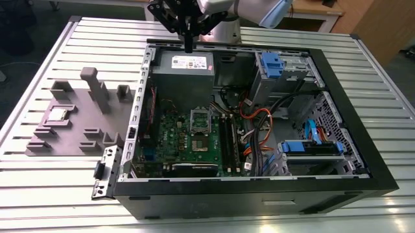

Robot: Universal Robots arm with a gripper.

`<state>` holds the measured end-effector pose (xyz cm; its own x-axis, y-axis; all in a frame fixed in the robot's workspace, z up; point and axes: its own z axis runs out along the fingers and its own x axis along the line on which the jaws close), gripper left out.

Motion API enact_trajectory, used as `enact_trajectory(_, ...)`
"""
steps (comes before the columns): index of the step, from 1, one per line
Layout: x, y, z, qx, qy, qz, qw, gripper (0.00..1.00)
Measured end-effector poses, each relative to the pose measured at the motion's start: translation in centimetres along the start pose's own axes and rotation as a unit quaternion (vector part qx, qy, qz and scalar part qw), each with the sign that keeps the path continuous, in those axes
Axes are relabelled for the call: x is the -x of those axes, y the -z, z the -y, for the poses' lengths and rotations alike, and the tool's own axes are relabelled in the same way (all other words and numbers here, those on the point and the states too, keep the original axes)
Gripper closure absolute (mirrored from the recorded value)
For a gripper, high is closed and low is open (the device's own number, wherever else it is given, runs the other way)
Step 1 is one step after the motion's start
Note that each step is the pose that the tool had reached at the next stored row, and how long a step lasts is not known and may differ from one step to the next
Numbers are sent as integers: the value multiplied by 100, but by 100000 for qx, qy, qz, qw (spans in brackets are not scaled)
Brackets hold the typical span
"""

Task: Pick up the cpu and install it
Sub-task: 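Reach for the cpu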

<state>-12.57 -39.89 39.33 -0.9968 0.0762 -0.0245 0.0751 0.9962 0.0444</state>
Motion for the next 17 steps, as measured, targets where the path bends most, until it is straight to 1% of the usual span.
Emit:
enact_trajectory(7,-13,0,1,-1,-3,1,100000,89)
enact_trajectory(17,-62,0,5,2,1,1,100000,89)
